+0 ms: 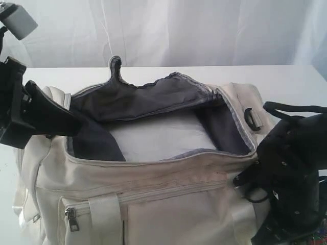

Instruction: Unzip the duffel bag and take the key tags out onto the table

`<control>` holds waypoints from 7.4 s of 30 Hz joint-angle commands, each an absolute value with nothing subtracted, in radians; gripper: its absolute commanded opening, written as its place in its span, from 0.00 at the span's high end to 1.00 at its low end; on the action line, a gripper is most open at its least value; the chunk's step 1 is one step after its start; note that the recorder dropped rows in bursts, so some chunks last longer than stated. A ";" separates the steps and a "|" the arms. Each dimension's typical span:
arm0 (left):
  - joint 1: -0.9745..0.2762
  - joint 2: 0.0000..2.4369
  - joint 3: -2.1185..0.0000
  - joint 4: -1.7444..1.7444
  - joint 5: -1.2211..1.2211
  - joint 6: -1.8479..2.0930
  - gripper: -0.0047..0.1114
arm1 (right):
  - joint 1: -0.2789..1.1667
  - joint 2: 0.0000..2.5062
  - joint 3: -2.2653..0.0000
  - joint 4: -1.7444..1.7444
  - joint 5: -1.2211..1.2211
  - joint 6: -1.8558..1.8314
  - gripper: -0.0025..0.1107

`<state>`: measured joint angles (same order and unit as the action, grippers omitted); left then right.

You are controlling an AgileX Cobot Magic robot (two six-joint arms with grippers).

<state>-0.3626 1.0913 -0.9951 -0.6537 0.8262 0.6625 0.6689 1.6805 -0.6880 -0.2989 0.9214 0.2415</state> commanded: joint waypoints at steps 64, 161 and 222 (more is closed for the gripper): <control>-0.362 0.398 -0.520 -0.439 0.522 0.451 0.96 | 0.667 0.172 -0.468 -0.202 0.760 0.142 0.98; 0.037 0.000 0.000 0.000 0.215 -0.091 0.96 | 0.667 0.171 -0.468 -0.203 0.761 0.134 0.98; 0.037 0.000 0.000 0.000 0.208 -0.091 0.96 | 0.299 0.157 -0.278 -0.167 0.196 0.356 0.98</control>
